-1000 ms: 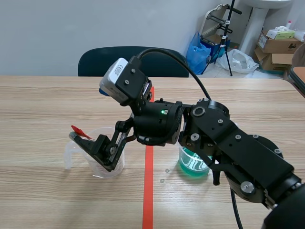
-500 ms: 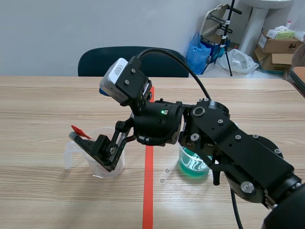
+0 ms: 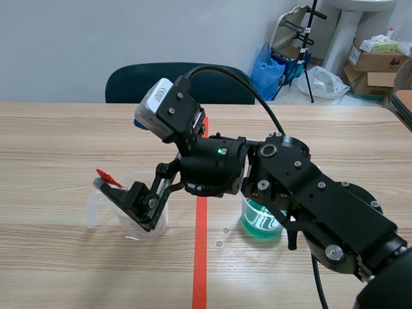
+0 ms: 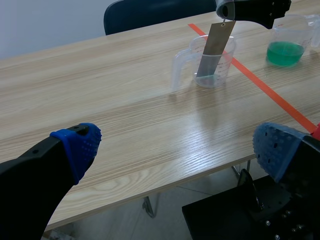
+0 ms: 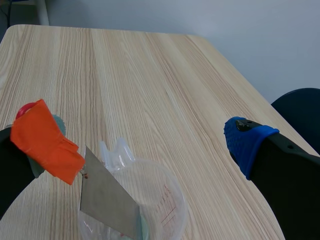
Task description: Do the redox reaction experiment
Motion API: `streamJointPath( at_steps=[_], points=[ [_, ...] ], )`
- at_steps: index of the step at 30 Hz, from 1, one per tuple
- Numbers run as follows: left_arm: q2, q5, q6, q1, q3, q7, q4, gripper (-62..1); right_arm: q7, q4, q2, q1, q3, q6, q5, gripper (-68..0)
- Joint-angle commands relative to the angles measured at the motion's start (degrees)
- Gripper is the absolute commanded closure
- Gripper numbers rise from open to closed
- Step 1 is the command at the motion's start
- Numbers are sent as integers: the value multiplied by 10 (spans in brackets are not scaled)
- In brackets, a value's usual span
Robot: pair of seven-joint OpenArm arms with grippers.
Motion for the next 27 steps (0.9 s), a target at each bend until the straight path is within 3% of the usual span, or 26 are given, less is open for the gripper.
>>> streamJointPath(
  at_steps=[1,27],
  points=[
    [2,-4,-1,0,-1,-10,7,-623,10,5,-2,9,3,0,8,-679],
    [2,-4,-1,0,-1,0,7,-623,10,5,-2,9,3,0,8,-679]
  ],
)
